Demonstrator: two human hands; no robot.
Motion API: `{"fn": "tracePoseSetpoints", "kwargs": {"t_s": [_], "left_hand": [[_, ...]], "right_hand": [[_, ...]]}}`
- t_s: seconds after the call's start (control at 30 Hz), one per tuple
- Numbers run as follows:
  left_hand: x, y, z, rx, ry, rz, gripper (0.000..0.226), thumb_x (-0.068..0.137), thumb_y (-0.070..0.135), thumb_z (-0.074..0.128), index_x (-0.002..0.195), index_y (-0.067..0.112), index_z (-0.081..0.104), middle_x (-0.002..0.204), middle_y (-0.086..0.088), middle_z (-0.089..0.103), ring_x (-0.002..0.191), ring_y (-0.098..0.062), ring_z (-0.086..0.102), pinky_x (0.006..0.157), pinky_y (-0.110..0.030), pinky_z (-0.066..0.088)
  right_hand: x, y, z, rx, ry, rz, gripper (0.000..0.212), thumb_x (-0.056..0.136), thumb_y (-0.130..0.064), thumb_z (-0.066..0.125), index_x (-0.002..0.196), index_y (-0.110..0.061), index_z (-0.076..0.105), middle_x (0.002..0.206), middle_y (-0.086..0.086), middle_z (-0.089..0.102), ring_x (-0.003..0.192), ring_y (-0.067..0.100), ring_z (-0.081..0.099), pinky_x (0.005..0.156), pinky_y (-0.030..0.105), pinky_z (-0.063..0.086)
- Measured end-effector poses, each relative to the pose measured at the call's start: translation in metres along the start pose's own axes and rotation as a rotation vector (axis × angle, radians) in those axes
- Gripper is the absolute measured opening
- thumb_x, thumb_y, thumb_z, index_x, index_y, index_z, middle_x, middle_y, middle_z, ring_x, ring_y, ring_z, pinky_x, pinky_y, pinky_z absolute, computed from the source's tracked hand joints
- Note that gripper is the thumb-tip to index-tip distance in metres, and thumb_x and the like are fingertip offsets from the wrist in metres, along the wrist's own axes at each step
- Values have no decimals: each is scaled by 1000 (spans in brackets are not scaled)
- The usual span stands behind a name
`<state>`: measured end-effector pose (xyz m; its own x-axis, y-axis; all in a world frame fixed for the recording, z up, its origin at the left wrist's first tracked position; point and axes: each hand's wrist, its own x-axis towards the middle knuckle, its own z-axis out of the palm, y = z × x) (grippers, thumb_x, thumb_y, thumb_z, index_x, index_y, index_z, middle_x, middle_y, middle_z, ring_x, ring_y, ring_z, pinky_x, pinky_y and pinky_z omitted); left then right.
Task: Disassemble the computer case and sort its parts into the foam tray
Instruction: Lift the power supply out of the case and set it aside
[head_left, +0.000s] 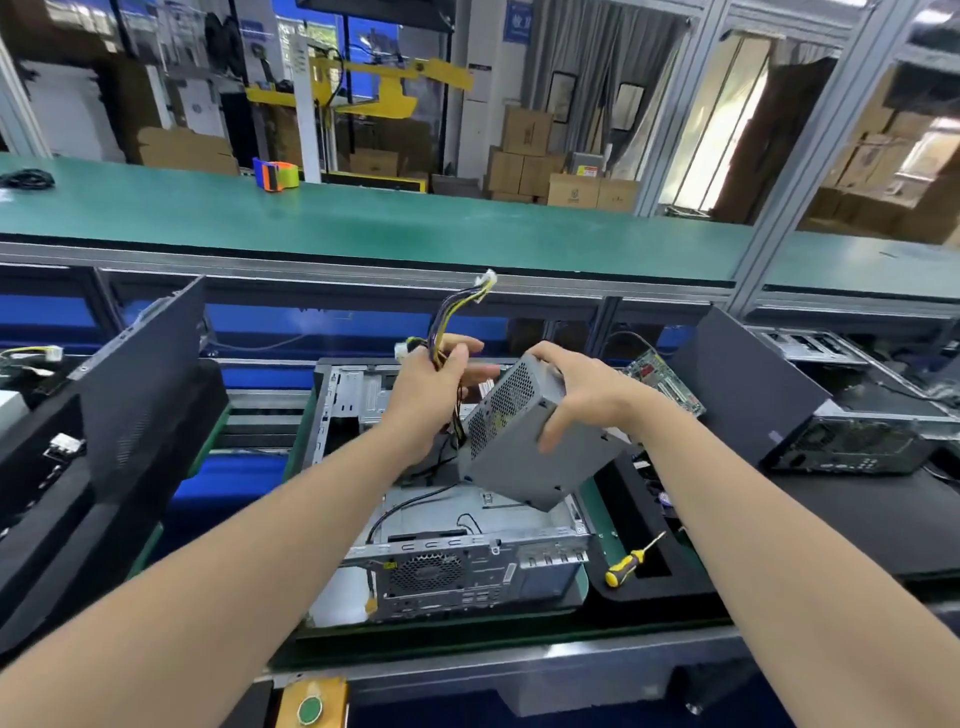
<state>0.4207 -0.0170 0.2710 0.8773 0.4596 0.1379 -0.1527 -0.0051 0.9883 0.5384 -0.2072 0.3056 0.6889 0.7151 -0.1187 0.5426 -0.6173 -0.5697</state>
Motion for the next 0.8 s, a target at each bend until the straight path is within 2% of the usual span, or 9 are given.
{"fn": "tracePoseSetpoints", "kwargs": {"t_s": [0.1,0.17,0.27,0.4,0.47,0.53,0.63,0.73,0.8], "left_hand": [[26,22,12,147,-50,-45,36,109,34,41,100,21,73,107,2,76,103,-15,70,87,-34,53],[40,31,23,212,-108,-55,38,109,39,38,103,24,72,113,5,73,108,-14,65,90,-34,48],[57,38,49,261,-152,15,34,109,36,38,101,25,69,110,8,73,109,-13,63,93,-35,45],[80,39,93,344,-191,141,30,109,26,41,95,28,67,105,13,71,105,-10,64,91,-33,48],[95,34,116,372,-190,153,23,108,23,44,99,27,64,97,14,70,93,-11,62,82,-33,47],[110,25,140,406,-191,155,21,108,21,43,108,21,64,73,19,64,66,-2,54,62,-28,40],[130,5,171,455,-196,150,23,107,18,42,108,22,65,52,22,53,45,-1,40,46,-21,31],[149,-15,207,455,-208,116,24,103,12,43,102,26,63,69,8,62,58,-17,46,56,-28,35],[161,-30,228,461,-219,105,27,103,9,44,97,28,61,91,-2,71,71,-27,55,63,-33,41]], "right_hand": [[-1,5,-7,72,87,30,106,48,-34,99,137,-49,43,132,-14,55,121,23,54,89,46,54],[0,10,-11,108,133,50,109,49,-34,100,140,-47,42,134,-13,53,122,22,52,89,43,49],[7,22,-21,191,197,62,101,48,-34,100,133,-48,46,132,-13,55,121,22,53,85,42,50],[22,44,-44,192,288,72,116,37,-42,99,142,-38,50,130,-11,60,118,21,56,75,35,51],[31,60,-61,142,300,120,119,31,-47,98,140,-28,54,128,-9,61,113,19,58,71,32,52],[38,83,-77,99,311,205,97,31,-50,98,114,-24,58,105,-7,60,89,12,57,53,25,47],[43,123,-87,133,367,245,73,37,-42,99,91,-41,49,85,-9,52,70,6,46,38,18,39],[48,164,-91,96,395,306,88,40,-49,92,116,-44,49,98,-9,60,81,6,54,59,33,58],[53,189,-92,27,394,406,102,46,-58,88,135,-32,44,95,-8,58,78,13,59,60,37,55]]}}
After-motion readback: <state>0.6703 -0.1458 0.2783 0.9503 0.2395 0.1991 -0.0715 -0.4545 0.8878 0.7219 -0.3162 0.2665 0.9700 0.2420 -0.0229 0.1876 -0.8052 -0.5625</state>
